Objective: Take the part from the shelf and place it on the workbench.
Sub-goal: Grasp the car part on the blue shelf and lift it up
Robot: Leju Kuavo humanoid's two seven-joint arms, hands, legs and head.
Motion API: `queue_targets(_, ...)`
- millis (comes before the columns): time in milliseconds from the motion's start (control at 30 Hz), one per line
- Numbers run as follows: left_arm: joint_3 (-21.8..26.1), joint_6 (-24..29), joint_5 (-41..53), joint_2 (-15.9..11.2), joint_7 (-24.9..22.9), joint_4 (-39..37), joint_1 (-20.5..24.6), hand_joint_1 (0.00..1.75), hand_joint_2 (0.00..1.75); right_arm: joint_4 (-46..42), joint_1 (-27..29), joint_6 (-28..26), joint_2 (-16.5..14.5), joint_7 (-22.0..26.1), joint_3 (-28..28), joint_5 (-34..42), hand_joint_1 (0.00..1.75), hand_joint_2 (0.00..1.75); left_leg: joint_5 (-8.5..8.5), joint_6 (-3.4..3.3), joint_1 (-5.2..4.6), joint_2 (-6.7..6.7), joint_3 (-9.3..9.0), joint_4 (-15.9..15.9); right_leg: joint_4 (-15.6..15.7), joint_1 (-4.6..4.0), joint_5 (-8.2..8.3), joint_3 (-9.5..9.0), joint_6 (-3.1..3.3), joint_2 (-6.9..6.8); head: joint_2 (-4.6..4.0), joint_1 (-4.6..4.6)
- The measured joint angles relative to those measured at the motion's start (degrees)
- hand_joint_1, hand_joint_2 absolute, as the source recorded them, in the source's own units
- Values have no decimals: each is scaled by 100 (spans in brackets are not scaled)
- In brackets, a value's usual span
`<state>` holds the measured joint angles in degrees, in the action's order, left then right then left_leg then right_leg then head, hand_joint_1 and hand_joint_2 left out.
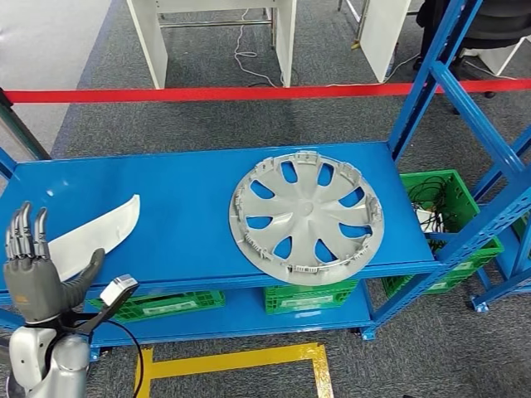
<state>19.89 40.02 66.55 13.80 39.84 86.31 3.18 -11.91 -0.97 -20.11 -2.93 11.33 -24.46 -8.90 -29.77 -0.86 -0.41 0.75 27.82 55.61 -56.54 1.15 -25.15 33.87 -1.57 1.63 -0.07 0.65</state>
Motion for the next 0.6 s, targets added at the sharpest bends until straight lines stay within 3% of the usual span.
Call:
queue_targets(167,18,1,88,-100,-282,-336,88,0,175,0,-2,8,0,-3,-2,-17,0,175,0,0,0,0,4,0,0,0,0,5,0,0,-1,2)
queue_targets(400,-544,0,-3,-814,-1157,-998,221,0,175,2,-4,59,0,-1,-41,-116,0,175,0,0,1,0,5,0,-1,-1,0,8,0,1,0,1)
queue_targets(600,-826,2,-59,-1175,-1244,-1277,295,0,175,3,-4,68,0,-1,-52,-128,0,175,1,1,1,0,6,0,-2,-1,0,8,0,2,0,2)
